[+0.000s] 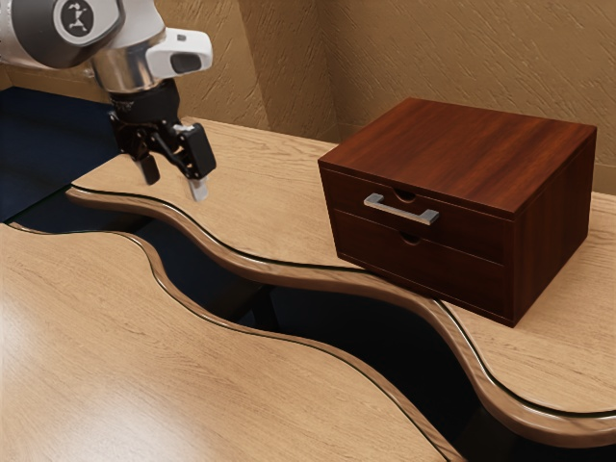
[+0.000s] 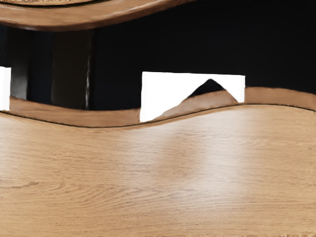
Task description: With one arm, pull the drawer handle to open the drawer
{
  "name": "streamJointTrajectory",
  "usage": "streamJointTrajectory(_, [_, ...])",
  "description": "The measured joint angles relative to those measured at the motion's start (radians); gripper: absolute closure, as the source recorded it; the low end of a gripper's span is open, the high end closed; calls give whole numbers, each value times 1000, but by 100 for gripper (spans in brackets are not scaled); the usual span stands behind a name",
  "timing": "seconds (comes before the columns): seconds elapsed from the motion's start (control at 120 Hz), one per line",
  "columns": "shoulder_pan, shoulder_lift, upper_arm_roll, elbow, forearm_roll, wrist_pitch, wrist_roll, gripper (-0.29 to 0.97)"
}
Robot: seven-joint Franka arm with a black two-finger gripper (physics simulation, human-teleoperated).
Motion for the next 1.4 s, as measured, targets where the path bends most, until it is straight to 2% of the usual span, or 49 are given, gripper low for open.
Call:
streamJointTrajectory(0.1, [-17,0,0,17,-1,-9,11,0])
streamJointTrajectory(0.167, [0,-43,-23,180,9,-36,16,0])
streamJointTrajectory(0.233, [24,-51,-54,242,16,-51,20,0])
streamJointTrajectory(0.55, [-61,-19,-68,234,21,-70,33,0])
streamJointTrajectory(0.6, [-50,-94,-89,132,17,-81,35,0])
streamJointTrajectory(0.683, [-48,-299,-128,-192,10,-6,37,0])
streamJointTrajectory(0.758, [-103,-417,-94,-375,4,20,38,0])
streamJointTrajectory(0.875, [-136,-381,-48,-421,-31,18,49,0])
streamJointTrajectory(0.933, [-136,-388,-64,-449,-38,37,60,0])
streamJointTrajectory(0.983, [-137,-434,-90,-542,-41,84,85,0])
streamJointTrajectory(1.075, [-143,-457,-108,-652,-87,178,217,0])
streamJointTrajectory(1.15, [-141,-461,-60,-746,-131,235,298,0])
streamJointTrajectory(1.4, [-148,-453,-54,-768,-102,435,744,0])
